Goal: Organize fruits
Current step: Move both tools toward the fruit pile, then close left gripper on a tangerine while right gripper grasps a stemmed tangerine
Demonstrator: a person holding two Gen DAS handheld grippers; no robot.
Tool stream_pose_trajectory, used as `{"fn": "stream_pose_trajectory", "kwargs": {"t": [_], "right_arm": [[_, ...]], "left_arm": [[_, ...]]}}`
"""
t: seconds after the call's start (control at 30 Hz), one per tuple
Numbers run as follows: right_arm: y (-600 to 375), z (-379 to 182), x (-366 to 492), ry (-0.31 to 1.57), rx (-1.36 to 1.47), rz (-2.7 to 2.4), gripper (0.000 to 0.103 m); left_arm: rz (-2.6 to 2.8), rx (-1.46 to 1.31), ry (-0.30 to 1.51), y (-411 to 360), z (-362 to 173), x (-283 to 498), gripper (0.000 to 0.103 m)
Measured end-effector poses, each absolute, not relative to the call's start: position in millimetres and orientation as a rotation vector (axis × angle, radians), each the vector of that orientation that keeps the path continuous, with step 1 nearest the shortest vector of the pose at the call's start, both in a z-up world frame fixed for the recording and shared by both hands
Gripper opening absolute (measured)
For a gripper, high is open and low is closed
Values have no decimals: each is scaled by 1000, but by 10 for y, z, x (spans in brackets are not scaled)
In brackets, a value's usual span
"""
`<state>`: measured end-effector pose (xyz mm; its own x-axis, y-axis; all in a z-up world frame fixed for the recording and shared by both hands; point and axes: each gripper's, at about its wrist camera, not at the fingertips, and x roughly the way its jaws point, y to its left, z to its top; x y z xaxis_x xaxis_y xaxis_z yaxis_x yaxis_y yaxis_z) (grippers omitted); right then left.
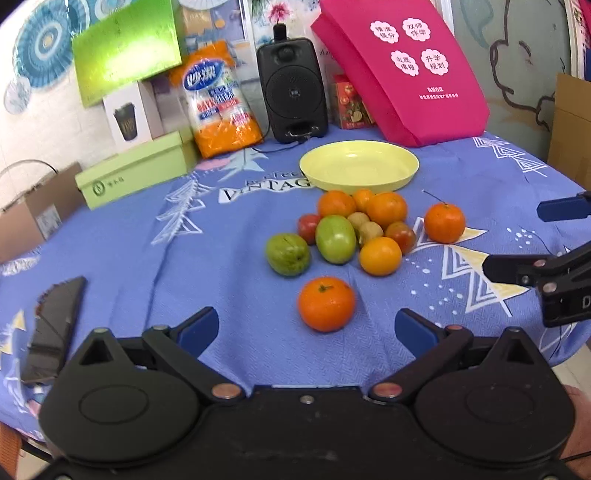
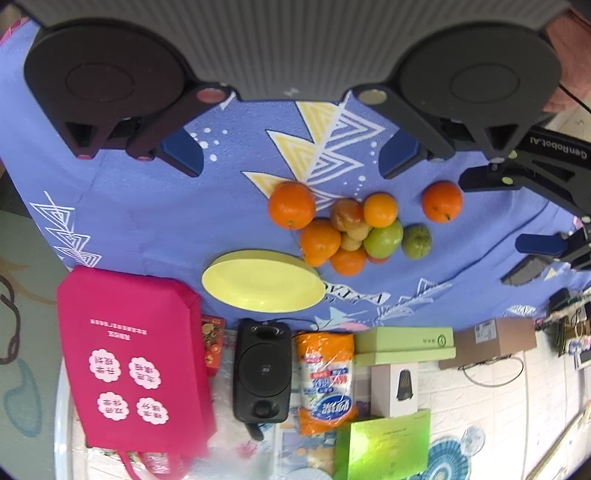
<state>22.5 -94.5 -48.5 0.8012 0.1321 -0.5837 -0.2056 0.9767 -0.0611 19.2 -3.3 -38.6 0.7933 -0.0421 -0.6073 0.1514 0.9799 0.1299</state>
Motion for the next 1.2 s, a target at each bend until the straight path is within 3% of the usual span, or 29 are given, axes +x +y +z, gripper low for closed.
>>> {"fn": "stream_pose_trajectory", "kwargs": {"t": [0.33,0.43,0.57,0.77,0.93,1.0,1.07,1.1,1.2], "right_arm": [[-1012,-590,471,618,-132,195,103],[-989,-651,573,624,-159,193,103],[-964,-775,739,655,-184,192,91],[-972,-837,951,656,-168,212,82],[-941,-856,1101,666,-142,257,68],[-923,-854,1126,667,-142,266,61],[-922,-848,1114,666,-135,284,54],[-920,-844,1101,666,-133,296,46],[-921,-829,1062,663,-133,295,40]], "left_arm": [[-220,-36,718,139,-498,445,103],[-223,-14,735,117,-559,507,97],[-233,-1,760,66,-643,578,78],[-240,-23,762,87,-700,654,76],[-241,-51,760,108,-710,762,74],[-245,-53,756,98,-713,785,68],[-257,-56,741,99,-708,779,53],[-255,-55,735,101,-705,777,50],[-253,-71,735,128,-708,781,44]]}}
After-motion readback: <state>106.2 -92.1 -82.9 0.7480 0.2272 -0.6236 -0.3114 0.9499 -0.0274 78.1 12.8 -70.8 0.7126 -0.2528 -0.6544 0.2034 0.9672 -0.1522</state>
